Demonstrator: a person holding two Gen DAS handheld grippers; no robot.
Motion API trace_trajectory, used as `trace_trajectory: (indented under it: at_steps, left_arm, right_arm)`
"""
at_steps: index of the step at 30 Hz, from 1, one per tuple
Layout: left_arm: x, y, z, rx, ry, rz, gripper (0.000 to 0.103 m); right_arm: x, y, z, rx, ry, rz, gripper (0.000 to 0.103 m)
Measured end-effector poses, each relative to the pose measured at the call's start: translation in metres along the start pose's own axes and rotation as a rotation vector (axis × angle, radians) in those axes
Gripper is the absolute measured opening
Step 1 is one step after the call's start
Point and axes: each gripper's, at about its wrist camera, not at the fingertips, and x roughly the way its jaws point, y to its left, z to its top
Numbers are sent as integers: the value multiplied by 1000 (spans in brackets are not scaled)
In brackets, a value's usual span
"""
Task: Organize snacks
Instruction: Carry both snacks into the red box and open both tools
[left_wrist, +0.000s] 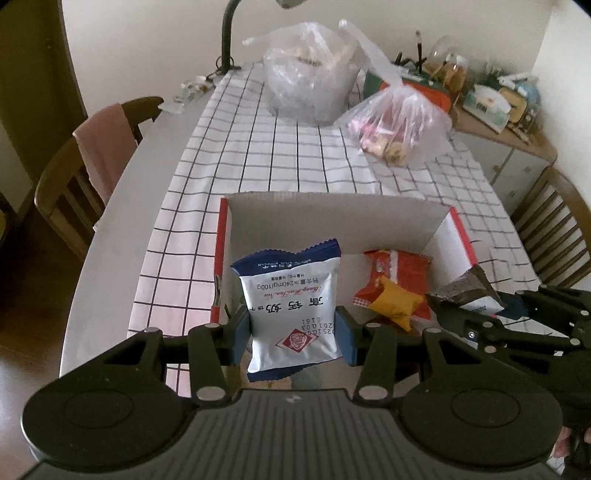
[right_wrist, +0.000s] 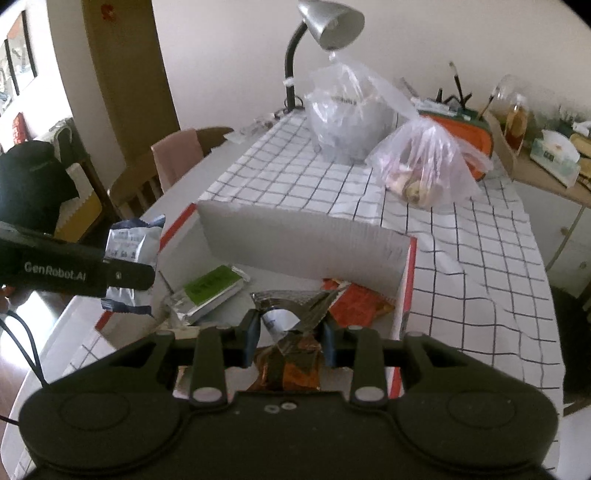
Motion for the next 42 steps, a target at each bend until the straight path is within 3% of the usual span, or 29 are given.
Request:
trace_trajectory:
  at_steps: [13,24,32,42]
  left_arm:
    - [54,-5,4,40,98,36,47]
    - [80,-7,0,44,156,44,47]
    - [82,-3,-3,24,165,47,50]
    - [49,1,-9,-9,106,14,59]
  right_arm:
    - [58,0,-7,-17,124,-15,33]
    - [70,0,-10,-11,144,-16,33]
    - [68,-1,-13,0,144,-20,36]
    - [43,-3,-16,31,105,-6,45]
